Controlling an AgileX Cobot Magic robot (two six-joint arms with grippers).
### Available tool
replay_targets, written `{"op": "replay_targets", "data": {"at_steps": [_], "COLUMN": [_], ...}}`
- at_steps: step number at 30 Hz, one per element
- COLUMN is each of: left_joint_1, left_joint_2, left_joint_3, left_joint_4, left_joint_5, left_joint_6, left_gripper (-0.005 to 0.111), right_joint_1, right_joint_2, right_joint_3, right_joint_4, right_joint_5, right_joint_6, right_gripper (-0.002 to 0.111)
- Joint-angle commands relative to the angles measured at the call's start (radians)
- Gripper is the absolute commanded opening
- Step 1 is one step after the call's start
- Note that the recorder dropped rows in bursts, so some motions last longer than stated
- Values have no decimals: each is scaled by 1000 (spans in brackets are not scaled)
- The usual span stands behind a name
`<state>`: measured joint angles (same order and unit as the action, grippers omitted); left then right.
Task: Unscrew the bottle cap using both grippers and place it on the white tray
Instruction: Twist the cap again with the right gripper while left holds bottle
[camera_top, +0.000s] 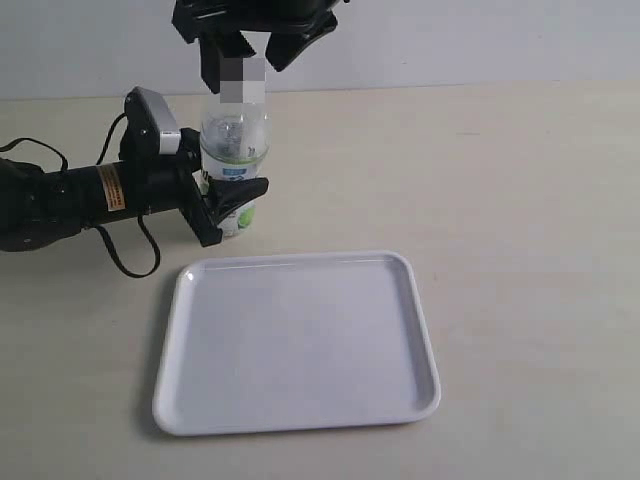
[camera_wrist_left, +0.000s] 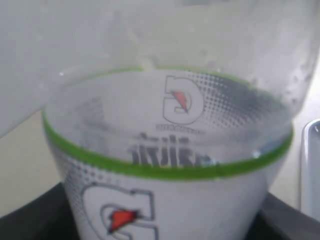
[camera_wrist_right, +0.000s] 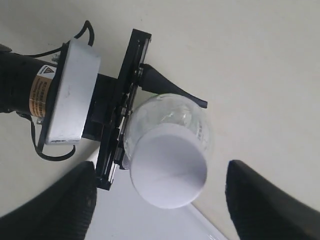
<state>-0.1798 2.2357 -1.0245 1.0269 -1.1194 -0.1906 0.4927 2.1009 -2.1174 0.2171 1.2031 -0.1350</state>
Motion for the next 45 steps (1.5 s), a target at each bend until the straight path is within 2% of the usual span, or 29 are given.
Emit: {"op": "replay_targets", "data": {"at_steps": [1,15,22,43,45], "left_joint_1": [0,0,0,0,0], "left_joint_2": [-5,-5,-5,-5,-5], "left_joint_3": [-1,-1,-1,-1,-1], "left_joint_4": [-11,-16,-16,-16,-16], "left_joint_5": [-41,-46,-46,-46,-46], "left_joint_6": [30,51,56,56,56], "left_gripper": [0,0,0,0,0], "right_joint_1": [-4,-4,-4,-4,-4], "right_joint_2": [-1,17,17,25,25], "right_joint_3": [-8,-8,-8,-4,-4], "right_joint_4": [4,7,7,-17,-19], "right_joint_5": [-25,-26,-26,-6,-9], "right_joint_6": [-1,-1,-1,-1,-1], "right_gripper": [69,64,52,51,47]}}
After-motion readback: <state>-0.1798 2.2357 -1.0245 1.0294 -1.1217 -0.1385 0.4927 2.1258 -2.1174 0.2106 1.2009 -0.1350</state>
